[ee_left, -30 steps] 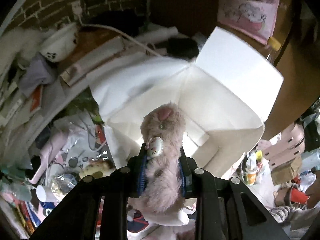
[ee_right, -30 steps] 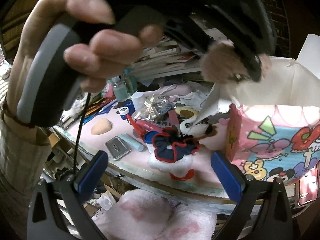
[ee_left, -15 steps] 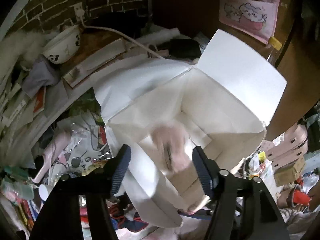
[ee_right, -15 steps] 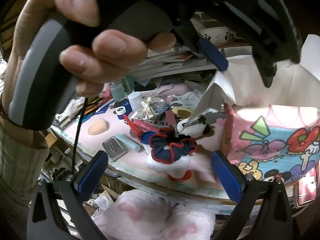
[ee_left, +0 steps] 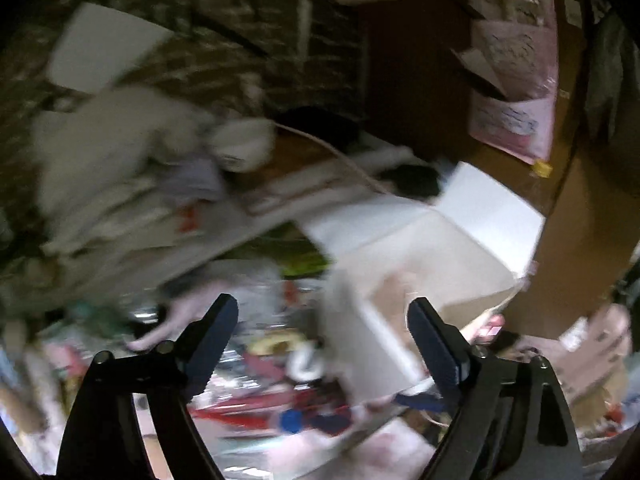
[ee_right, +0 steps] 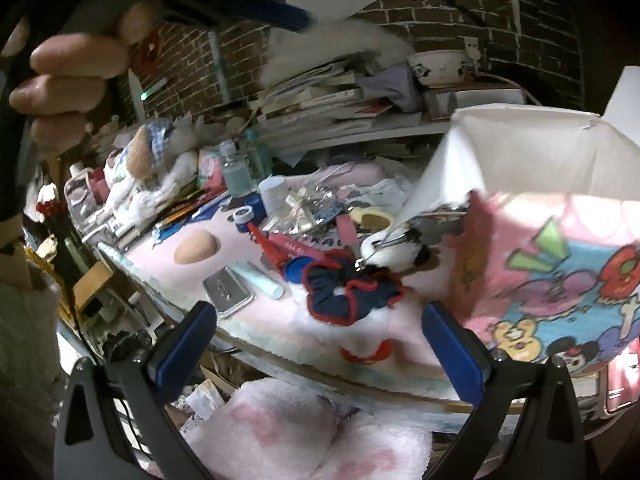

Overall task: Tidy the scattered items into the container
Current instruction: 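Grasp the white-and-navy plush with the right tool and drop it into the box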

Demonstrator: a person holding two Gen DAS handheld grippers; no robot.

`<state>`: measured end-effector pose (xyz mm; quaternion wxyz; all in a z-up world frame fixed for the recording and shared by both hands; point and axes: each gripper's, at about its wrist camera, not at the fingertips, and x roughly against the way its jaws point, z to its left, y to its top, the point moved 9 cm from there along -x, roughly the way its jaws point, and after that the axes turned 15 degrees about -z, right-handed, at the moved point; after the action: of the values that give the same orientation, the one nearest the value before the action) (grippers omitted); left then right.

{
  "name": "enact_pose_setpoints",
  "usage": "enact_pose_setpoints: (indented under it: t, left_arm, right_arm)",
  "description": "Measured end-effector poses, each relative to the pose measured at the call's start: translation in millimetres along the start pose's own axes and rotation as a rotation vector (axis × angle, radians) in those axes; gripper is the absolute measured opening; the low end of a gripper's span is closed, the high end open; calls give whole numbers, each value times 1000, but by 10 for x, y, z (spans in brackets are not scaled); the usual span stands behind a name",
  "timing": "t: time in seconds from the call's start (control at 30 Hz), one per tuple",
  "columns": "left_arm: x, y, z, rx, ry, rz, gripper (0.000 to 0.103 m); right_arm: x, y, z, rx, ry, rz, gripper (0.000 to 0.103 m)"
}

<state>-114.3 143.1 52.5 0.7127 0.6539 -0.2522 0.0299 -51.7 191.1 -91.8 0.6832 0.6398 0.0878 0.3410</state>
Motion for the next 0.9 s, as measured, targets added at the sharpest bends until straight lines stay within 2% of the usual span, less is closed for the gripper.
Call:
enact_pose_setpoints:
  t: [0.1, 0.17, 0.2, 0.23, 0.3, 0.53, 0.6, 0.7, 0.8, 0.83, 0.9]
  left_arm:
    - [155, -201, 329, 37, 78, -22, 86]
    - [220, -354, 516, 60, 125, -34, 86]
    - [264, -454, 615, 66, 157, -43, 86]
    - [304, -540, 693, 69, 179, -51, 86]
    - [347, -714, 834, 80, 201, -57, 86]
    - [444, -1141, 1092, 161, 181, -56, 86]
    - [454, -1197, 1117, 161, 181, -53, 86]
    - [485, -1252, 1151, 159, 177, -57, 86]
    - [476, -1285, 1159, 172, 177, -51, 86]
    - [469, -1298, 1167, 177, 178, -49, 86]
    - [453, -1330, 1185, 187, 182, -42, 86]
  right_arm:
    - [-44, -70, 44, 13, -17, -11, 102]
    - [-79, -95, 30, 35, -73, -31, 102]
    - [-108, -117, 26, 42, -96, -36, 98]
    - [-134, -132, 25, 41, -108, -38, 90]
    - [-199, -184, 9, 30, -143, -36, 86]
    - [-361, -276, -98, 27, -270, -108, 85]
    - [-402, -294, -117, 29, -283, -117, 76]
    - [-502, -363, -148, 40, -293, -79, 68]
    - [-520, -391, -164, 40, -296, -79, 65]
    - [-525, -393, -162, 44, -296, -77, 59]
    - [-523, -388, -158, 52, -304, -81, 58]
